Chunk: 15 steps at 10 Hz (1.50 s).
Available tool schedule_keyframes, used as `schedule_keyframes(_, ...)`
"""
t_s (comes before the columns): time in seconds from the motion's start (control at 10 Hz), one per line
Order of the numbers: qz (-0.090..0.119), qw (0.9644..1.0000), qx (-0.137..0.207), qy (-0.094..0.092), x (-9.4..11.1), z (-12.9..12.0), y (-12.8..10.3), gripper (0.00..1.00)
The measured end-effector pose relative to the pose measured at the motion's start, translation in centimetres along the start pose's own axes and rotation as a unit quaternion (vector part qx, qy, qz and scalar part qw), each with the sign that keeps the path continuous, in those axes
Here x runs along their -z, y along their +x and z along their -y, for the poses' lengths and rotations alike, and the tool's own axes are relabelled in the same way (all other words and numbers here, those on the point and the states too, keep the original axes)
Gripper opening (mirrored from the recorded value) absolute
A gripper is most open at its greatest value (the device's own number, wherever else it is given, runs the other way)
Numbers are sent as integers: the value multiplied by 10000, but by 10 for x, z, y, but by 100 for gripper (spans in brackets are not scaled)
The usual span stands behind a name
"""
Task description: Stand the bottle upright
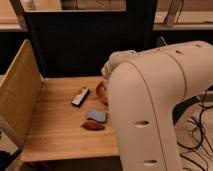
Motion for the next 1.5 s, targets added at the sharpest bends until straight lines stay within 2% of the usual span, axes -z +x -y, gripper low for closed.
schedule_keyframes(0.4,223,9997,-50,-14,-1,9,-1,25)
schedule_keyframes(1.5,213,9998,-39,-25,-3,7,-1,24)
